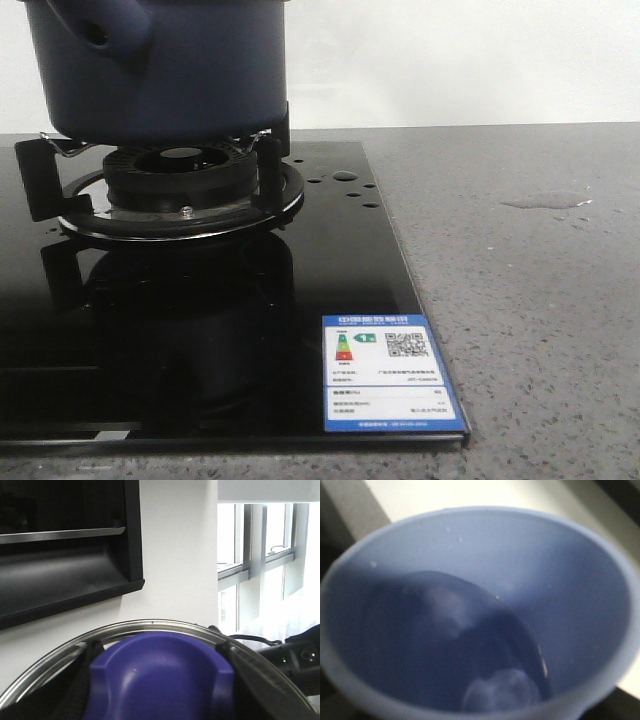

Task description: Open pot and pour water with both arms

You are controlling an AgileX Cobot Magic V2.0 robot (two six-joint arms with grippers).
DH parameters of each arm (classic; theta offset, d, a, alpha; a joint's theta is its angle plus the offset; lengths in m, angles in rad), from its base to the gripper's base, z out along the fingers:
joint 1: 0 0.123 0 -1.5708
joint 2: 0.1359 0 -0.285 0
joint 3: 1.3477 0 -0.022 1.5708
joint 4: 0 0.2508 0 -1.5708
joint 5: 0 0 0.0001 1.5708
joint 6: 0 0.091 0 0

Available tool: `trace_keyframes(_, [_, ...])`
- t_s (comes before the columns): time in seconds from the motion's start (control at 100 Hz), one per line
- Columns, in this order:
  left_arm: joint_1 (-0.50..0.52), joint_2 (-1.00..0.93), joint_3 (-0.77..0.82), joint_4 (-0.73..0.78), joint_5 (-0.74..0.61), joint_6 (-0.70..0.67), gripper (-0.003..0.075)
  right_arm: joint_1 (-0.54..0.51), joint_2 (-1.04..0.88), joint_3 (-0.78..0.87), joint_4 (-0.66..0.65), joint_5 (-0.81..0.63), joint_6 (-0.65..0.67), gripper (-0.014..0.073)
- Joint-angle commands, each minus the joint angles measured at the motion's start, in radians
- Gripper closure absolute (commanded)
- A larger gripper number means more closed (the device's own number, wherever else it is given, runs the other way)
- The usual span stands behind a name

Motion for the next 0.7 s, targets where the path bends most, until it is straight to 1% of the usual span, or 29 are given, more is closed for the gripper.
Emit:
trace_keyframes(0.0, [-0.006, -0.017, -0.031, -0.073, -0.033, -0.011, 0.0533, 0.012, -0.025, -0.051, -0.096, -0.061, -0.008, 0.0358])
trace_keyframes(0.13, [-0.006, -0.017, -0.031, -0.073, -0.033, -0.016, 0.0533, 0.012, -0.016, -0.051, -0.167, -0.057, -0.008, 0.0358])
trace_keyframes(0.45, [-0.006, -0.021, -0.031, -0.073, -0.033, -0.017, 0.0533, 0.012, -0.004, -0.057, -0.458, -0.052, -0.008, 0.0358])
trace_keyframes(0.62, [-0.006, -0.021, -0.031, -0.073, -0.033, -0.017, 0.0533, 0.012, -0.004, -0.057, -0.653, -0.054, -0.008, 0.0358])
trace_keyframes(0.69, [-0.006, -0.021, -0.031, -0.073, -0.033, -0.017, 0.0533, 0.008, -0.004, -0.057, -0.699, -0.056, -0.008, 0.0358])
